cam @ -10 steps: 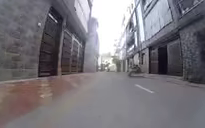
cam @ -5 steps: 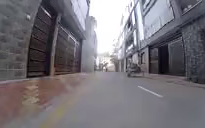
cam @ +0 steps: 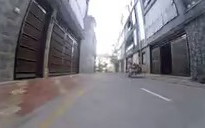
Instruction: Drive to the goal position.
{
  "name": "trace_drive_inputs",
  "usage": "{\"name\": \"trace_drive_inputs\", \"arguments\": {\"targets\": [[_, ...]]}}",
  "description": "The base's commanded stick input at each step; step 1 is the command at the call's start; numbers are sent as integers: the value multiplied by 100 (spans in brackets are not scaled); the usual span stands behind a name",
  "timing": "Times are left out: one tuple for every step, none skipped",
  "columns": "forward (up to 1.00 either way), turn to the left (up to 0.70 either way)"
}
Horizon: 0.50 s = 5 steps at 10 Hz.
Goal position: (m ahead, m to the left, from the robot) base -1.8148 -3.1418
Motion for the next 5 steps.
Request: {"name": "trace_drive_inputs", "arguments": {"targets": [[85, 0], [85, 0], [85, 0], [85, 0], [85, 0]]}}
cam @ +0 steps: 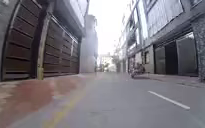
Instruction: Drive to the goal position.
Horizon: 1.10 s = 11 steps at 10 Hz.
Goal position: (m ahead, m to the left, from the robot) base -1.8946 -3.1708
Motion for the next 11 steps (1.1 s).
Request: {"name": "trace_drive_inputs", "arguments": {"targets": [[85, 0], [85, -1], [85, -27], [85, -34], [85, -34], [85, -34], [85, -29], [85, 0], [85, 0], [85, 0], [85, 0]]}}
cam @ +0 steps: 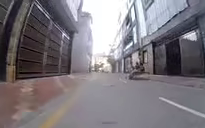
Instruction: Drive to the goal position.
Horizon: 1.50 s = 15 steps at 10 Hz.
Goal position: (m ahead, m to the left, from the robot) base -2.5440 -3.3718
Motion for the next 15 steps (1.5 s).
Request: {"name": "trace_drive_inputs", "arguments": {"targets": [[85, 0], [85, 0], [85, 0], [85, 0], [85, 0], [85, 0], [85, 0], [85, 0], [85, 0], [85, 0], [85, 0], [85, 0], [85, 0], [85, 0], [85, -3]]}}
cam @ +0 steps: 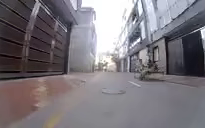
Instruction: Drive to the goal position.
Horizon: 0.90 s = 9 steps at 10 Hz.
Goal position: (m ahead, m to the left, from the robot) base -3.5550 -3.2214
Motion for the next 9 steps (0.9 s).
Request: {"name": "trace_drive_inputs", "arguments": {"targets": [[85, -12], [85, -21], [85, -30], [85, -34], [85, -9], [85, 0], [85, 0], [85, 0], [85, 0]]}}
